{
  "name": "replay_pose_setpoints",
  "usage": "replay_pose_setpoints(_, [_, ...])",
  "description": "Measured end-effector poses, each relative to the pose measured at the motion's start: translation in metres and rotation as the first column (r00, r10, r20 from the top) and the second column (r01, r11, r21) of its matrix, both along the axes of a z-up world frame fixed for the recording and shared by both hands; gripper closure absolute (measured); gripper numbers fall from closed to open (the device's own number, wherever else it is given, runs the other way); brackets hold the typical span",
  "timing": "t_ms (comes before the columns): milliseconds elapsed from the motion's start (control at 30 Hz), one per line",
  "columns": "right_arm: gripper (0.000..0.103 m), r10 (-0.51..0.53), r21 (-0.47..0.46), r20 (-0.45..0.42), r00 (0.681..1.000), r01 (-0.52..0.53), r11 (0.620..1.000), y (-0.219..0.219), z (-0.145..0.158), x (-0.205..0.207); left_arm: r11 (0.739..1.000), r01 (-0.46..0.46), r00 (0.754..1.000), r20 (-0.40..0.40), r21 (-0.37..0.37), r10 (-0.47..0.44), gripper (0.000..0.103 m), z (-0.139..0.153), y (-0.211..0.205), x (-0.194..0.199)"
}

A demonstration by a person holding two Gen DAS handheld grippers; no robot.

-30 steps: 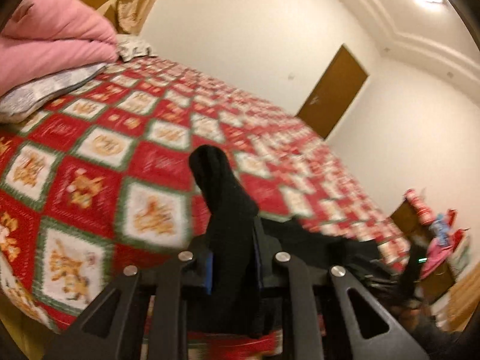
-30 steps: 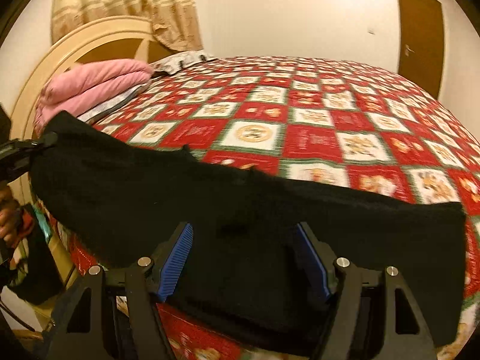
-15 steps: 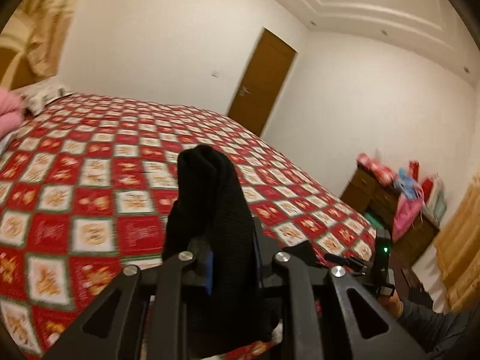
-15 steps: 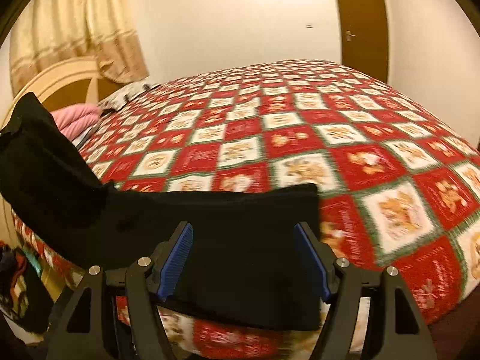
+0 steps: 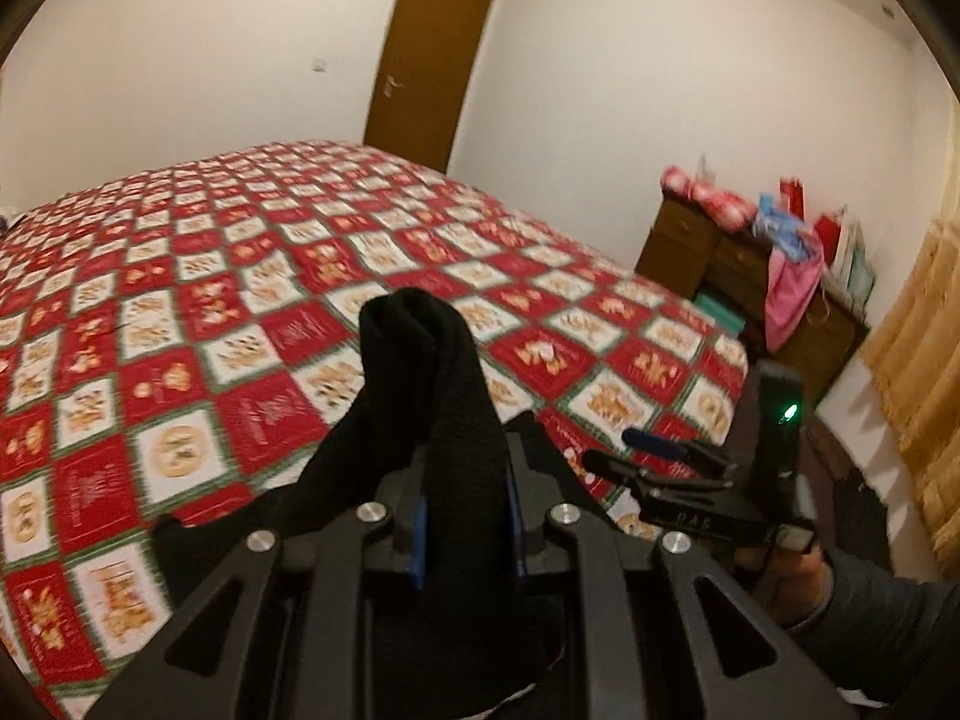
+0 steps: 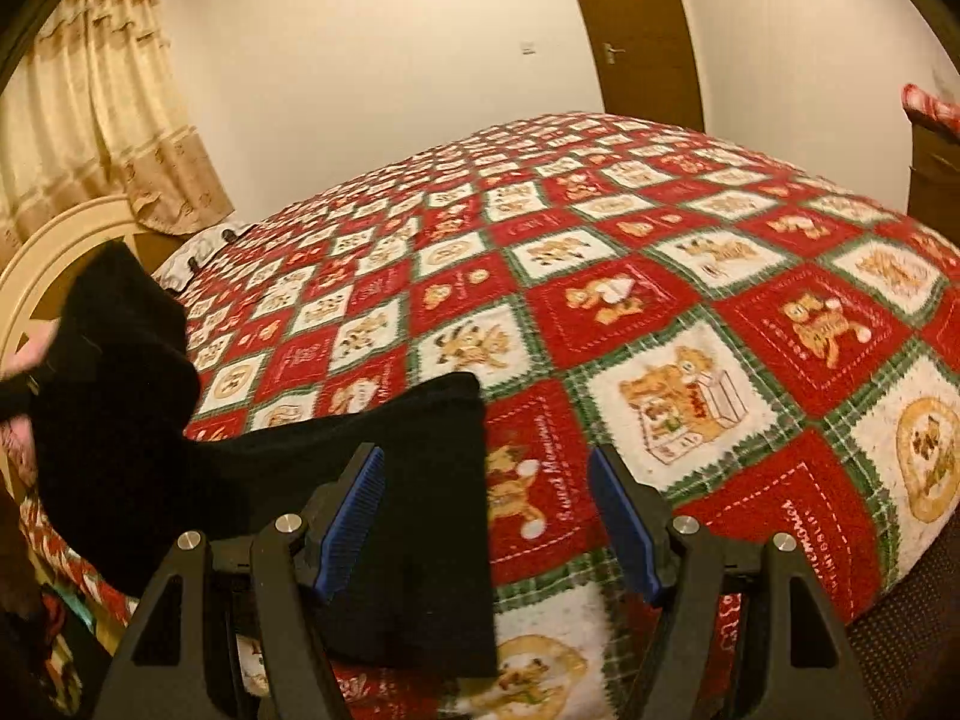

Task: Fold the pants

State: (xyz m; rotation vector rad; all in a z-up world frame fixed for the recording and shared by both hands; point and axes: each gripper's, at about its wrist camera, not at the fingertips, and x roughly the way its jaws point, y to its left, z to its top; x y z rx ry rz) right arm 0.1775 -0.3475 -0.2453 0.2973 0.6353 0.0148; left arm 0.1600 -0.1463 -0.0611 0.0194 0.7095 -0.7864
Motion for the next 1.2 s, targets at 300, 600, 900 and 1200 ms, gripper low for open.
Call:
replay_pose_setpoints(300, [0.032, -0.049, 0.048, -0.012, 0.999, 0.050, 0.998, -0.015, -0.013, 0.005, 0.985, 0.100, 0.994, -0.061, 0.142, -0.092, 0.080, -0.064, -0.065, 0.008])
replay_pose_setpoints(600, [0.032, -0.094, 0.076, 0.062, 0.994, 0.090, 0.993, -0.026, -0.005, -0.006, 0.994, 0.109, 0.990, 0.089, 0.031, -0.111, 0.031, -0.049, -0.053, -0.026])
replay_pose_setpoints(900, [0.032, 0.128, 0.017, 0.050, 0.990, -0.129, 0.991, 0.038, 0.014, -0.014, 0.982, -0.187, 0.979, 0.085, 0.011, 0.185, 0.023, -0.060, 0.044, -0.003])
replay_pose_setpoints(1200, [0.083, 0.150, -0.013, -0.138, 0.979, -0.154, 0.988, 0.046, -0.017, -0.003, 0.952, -0.305, 0.952, 0.009, 0.025, 0.305, 0.022, -0.092, 0.077, 0.012])
